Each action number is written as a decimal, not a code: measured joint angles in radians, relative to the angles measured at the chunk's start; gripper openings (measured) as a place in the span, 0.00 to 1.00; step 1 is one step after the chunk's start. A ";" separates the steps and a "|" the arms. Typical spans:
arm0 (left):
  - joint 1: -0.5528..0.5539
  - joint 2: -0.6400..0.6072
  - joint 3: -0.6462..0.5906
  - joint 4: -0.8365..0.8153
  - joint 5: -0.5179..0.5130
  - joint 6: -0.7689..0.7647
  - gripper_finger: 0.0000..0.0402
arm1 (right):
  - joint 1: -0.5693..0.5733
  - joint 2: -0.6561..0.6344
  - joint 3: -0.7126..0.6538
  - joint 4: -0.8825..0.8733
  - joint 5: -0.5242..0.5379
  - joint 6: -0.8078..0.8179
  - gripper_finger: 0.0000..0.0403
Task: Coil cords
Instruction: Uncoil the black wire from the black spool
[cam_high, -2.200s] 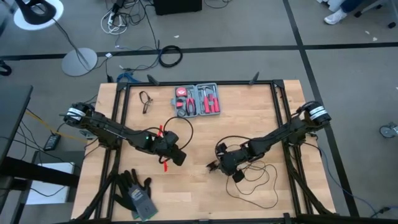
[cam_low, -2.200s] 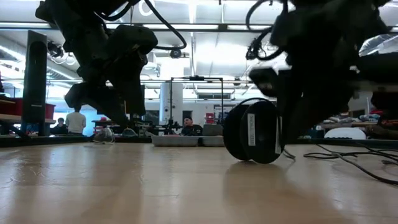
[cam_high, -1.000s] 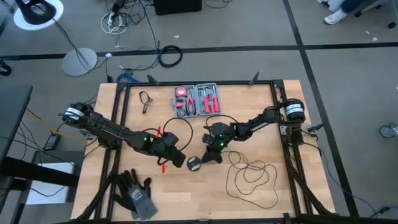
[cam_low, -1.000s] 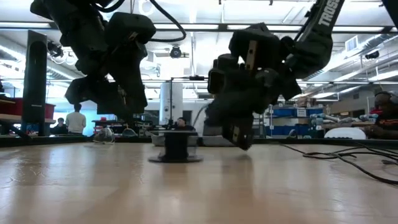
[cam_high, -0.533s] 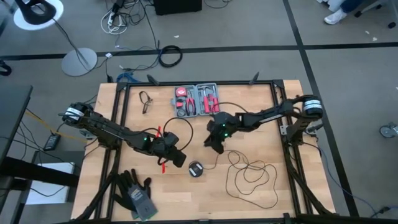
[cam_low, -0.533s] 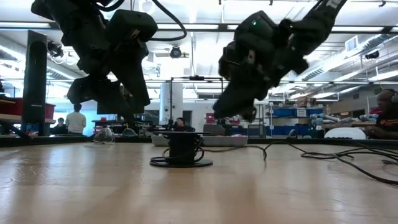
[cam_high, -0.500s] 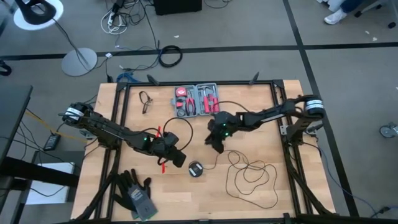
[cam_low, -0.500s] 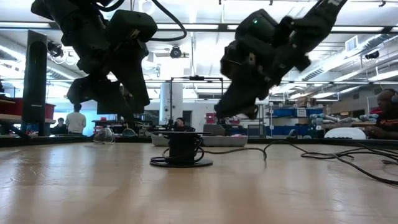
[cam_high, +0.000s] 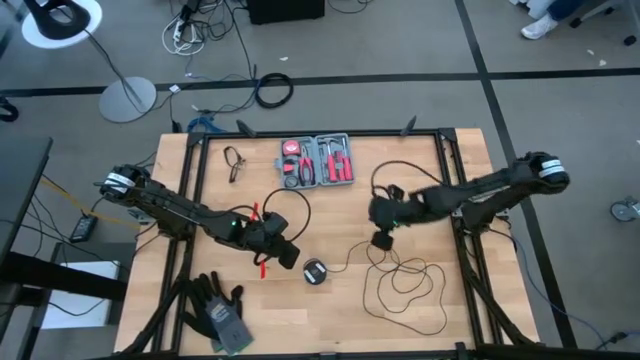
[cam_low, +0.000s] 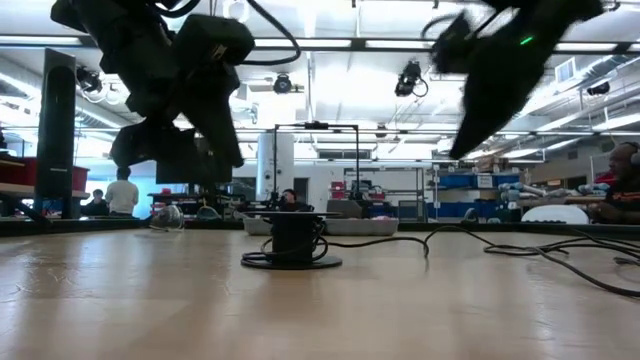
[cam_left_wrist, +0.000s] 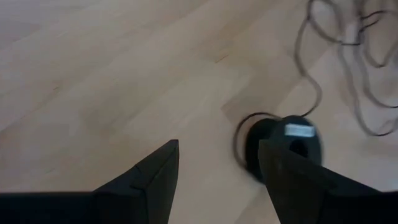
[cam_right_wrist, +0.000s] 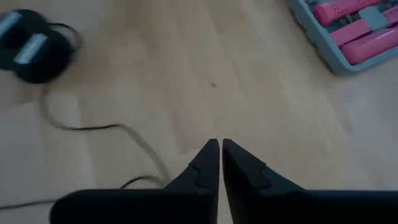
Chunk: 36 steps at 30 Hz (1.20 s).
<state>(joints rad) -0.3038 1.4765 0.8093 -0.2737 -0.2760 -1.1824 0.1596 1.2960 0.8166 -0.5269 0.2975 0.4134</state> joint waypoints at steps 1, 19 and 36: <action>0.000 0.000 0.000 0.014 0.000 0.000 0.56 | 0.047 -0.023 -0.009 -0.011 0.038 0.038 0.04; -0.040 0.003 0.000 0.226 -0.015 0.027 0.56 | 0.421 0.143 -0.166 0.468 0.373 0.162 0.02; 0.062 0.095 0.320 0.059 -0.073 0.382 0.56 | 0.383 0.208 -0.167 0.529 0.332 0.158 0.02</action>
<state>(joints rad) -0.2414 1.5718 1.1293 -0.2150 -0.3492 -0.8001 0.5426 1.5043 0.6495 0.0022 0.6296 0.5715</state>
